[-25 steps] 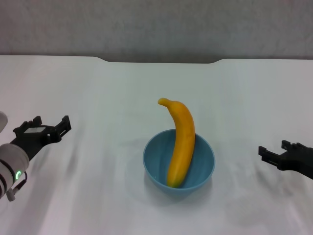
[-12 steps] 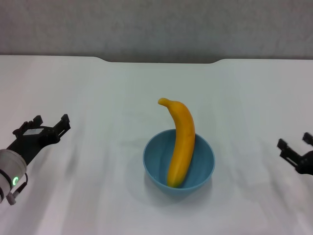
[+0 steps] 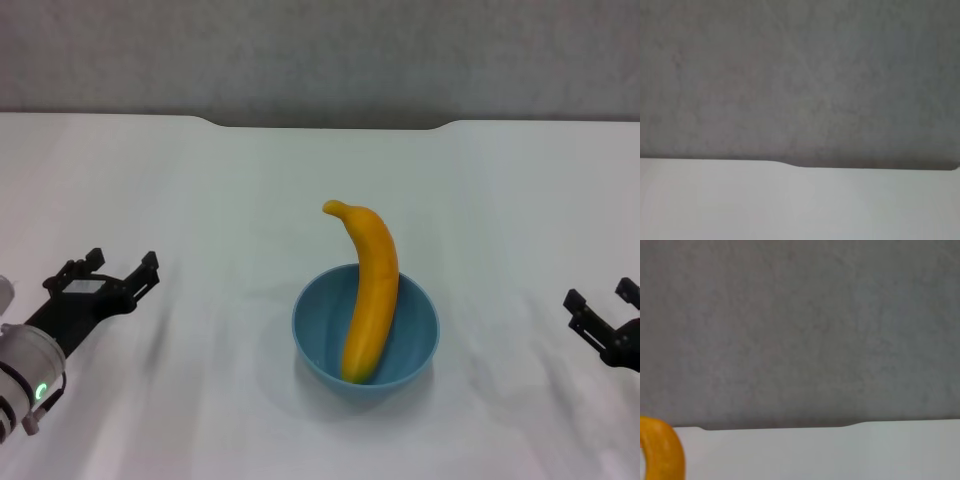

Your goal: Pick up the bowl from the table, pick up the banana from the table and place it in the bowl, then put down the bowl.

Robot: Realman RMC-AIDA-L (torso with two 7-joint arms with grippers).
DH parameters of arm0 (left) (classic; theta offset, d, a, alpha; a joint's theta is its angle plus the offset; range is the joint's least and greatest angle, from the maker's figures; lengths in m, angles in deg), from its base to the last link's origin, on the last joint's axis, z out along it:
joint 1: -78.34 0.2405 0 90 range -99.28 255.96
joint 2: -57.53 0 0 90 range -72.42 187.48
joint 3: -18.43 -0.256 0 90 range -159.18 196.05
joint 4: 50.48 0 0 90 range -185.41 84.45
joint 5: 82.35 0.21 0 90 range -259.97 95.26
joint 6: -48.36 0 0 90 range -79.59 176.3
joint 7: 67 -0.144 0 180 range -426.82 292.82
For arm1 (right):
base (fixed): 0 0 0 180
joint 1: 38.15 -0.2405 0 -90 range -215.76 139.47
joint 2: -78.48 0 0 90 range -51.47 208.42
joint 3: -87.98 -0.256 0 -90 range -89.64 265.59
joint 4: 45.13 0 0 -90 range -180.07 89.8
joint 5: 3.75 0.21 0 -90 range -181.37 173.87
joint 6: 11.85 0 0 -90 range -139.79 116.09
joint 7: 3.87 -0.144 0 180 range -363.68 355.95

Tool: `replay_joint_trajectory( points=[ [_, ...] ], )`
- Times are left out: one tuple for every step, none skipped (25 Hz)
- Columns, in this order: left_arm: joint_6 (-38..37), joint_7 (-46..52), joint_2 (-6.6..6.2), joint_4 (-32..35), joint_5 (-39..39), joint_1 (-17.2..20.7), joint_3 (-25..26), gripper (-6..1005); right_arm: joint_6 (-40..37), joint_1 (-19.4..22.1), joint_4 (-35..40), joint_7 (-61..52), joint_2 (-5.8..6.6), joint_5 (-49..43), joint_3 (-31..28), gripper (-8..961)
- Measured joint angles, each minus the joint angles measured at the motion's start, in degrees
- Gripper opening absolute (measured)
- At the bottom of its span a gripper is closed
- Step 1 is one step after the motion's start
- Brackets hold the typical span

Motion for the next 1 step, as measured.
replay_joint_trajectory(
  points=[
    [0.40,0.03,0.01,0.20,-0.06,-0.04,-0.25,797,0.11,-0.02,0.11,-0.20,-0.01,0.02,0.36,813]
  ],
)
